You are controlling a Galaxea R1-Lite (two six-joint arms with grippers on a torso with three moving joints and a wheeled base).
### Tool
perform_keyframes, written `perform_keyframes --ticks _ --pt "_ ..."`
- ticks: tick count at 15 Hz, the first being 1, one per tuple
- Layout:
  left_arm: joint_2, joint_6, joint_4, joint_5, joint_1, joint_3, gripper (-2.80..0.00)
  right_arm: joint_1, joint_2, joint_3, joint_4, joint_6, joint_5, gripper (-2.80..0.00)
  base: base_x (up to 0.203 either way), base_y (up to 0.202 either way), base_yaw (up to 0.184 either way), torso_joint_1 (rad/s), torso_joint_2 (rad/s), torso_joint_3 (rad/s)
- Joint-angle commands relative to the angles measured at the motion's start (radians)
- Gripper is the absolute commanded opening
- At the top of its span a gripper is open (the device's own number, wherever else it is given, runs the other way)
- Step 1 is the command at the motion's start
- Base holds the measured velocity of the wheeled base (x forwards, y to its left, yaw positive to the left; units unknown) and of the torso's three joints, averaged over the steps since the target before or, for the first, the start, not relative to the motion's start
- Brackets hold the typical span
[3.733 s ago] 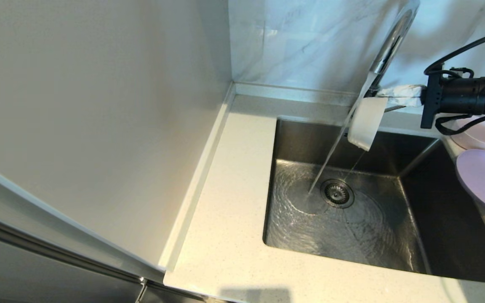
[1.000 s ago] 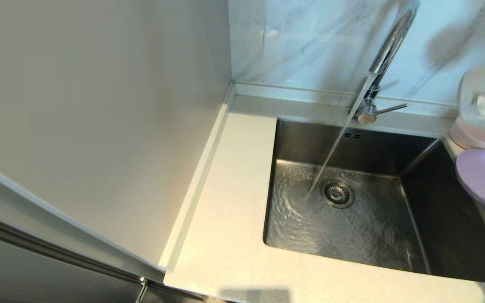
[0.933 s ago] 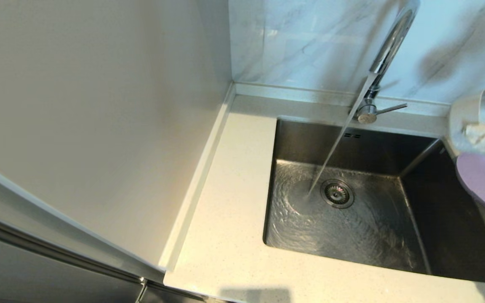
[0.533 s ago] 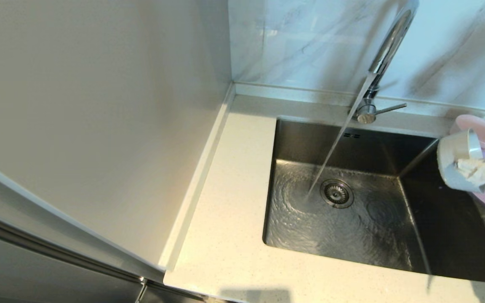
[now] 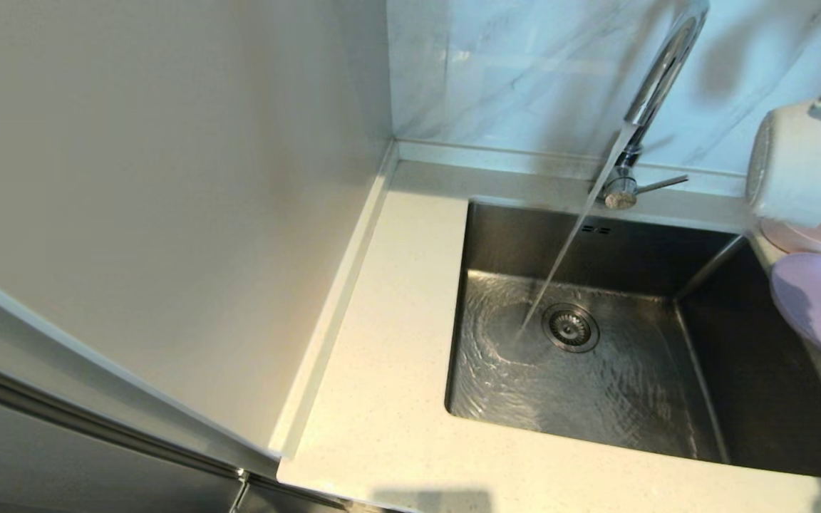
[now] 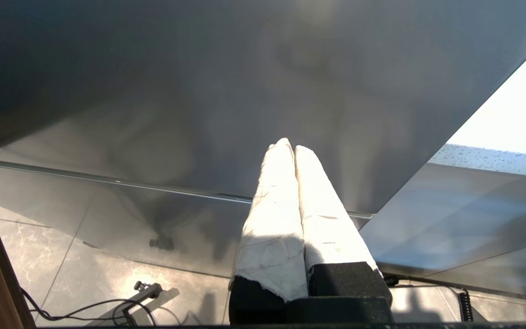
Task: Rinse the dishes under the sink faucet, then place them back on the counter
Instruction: Place the bowl on the table
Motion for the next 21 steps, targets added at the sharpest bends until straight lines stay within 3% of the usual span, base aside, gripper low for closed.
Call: perform_keyframes --ticks 1,4,6,8,10,12,15,18,19,21 --pt "0.0 0.0 0.0 0.0 0.0 0.0 -2.8 -0.015 0.119 -0.024 -0.047 0.448 0.075 -2.8 0.0 0.0 0.0 0.0 0.0 0.0" --pt "0.0 0.0 0.0 0.0 0.0 0.0 -2.8 -0.051 0.148 0.006 -0.216 0.792 0.189 -2.8 0.0 0.0 0.0 0.0 0.0 0.0" --pt "0.0 0.0 0.0 -0.001 0.0 0.0 -2.8 -0.06 0.152 0.034 -0.323 0.925 0.237 -2.8 0.0 0.0 0.0 0.0 0.0 0.0" --pt "0.0 0.0 0.0 -0.001 0.0 0.0 -2.8 -0.069 0.149 0.039 -0.335 0.92 0.246 -2.8 0.0 0.0 0.0 0.0 0.0 0.0" --pt "0.0 0.0 0.0 -0.001 0.0 0.0 -2.8 -0.104 0.129 0.039 -0.341 0.844 0.277 -2.8 0.0 0.0 0.0 0.0 0.0 0.0" --pt "0.0 0.0 0.0 0.0 0.0 0.0 -2.8 -0.166 0.087 0.05 -0.337 0.657 0.32 -2.8 0.0 0.0 0.0 0.0 0.0 0.0" --pt "0.0 0.0 0.0 0.0 0.0 0.0 -2.8 -0.236 -0.023 0.114 -0.312 0.229 0.329 -2.8 0.0 0.0 0.0 0.0 0.0 0.0" --pt "0.0 0.0 0.0 -0.001 0.0 0.0 -2.8 -0.261 -0.176 0.185 -0.098 -0.373 0.323 -2.8 0.0 0.0 0.0 0.0 0.0 0.0" --pt "0.0 0.0 0.0 0.0 0.0 0.0 -2.8 -0.262 -0.217 0.209 0.061 -0.609 0.309 -2.8 0.0 0.0 0.0 0.0 0.0 0.0" --pt "0.0 0.0 0.0 0.0 0.0 0.0 -2.8 -0.26 -0.273 0.246 0.503 -1.061 0.219 -2.8 0.0 0.0 0.0 0.0 0.0 0.0"
